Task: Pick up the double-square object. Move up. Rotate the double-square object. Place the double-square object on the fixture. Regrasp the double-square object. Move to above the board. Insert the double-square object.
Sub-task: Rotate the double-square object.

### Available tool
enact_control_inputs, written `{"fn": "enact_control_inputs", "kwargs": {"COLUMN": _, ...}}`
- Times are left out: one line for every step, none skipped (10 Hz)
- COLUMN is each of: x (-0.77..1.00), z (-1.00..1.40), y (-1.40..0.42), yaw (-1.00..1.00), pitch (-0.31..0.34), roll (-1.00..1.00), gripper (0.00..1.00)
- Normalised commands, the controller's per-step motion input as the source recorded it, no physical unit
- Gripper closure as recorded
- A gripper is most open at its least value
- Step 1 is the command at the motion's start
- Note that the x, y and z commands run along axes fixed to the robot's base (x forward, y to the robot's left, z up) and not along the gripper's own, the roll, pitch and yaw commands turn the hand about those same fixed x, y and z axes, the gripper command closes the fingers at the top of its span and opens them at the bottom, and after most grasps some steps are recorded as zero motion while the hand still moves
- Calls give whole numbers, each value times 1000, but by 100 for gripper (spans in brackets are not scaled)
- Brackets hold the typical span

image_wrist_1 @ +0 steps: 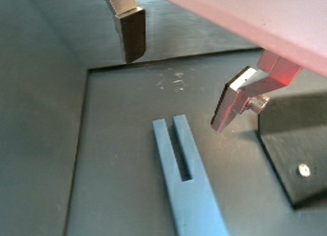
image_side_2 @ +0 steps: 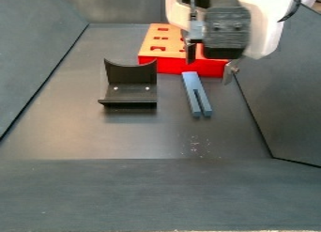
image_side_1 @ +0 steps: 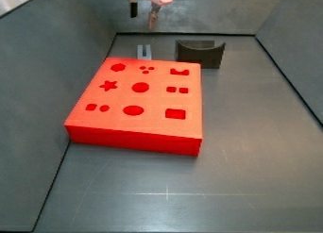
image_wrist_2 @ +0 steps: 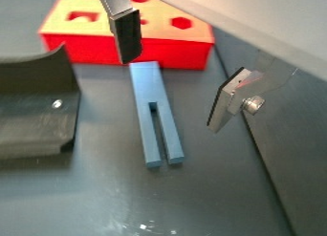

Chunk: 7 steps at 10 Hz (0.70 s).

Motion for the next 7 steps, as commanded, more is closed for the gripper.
{"fn": "enact_control_inputs", "kwargs": {"x": 38, "z": -36, "y": 4, "yaw": 1000, "pitch": -8, "roll": 7, "gripper": 0}}
{"fn": "enact_control_inputs", "kwargs": {"x": 38, "z": -36, "y": 4, "yaw": 1000, "pitch": -8, "roll": 7, "gripper": 0}}
{"fn": "enact_control_inputs", "kwargs": {"x": 38, "z": -36, "y": 4, "yaw": 1000, "pitch": -9, "roll": 8, "gripper": 0}}
{"fn": "enact_control_inputs", "kwargs": {"x": 38, "z": -36, "y": 4, "yaw": 1000, "pitch": -10, "roll": 9, "gripper": 0}}
{"fn": "enact_control_inputs", "kwargs": {"x": 38, "z": -36, "y": 4, "yaw": 1000, "pitch": -11, "roll": 10, "gripper": 0}}
{"fn": "enact_control_inputs", "kwargs": {"x": 38, "z": -36, "y": 4, "yaw": 1000, "pitch": -13, "roll": 11, "gripper": 0}}
{"fn": "enact_control_inputs", "kwargs": {"x": 38, "z": -36, "y": 4, "yaw": 1000, "pitch": -15, "roll": 13, "gripper": 0}}
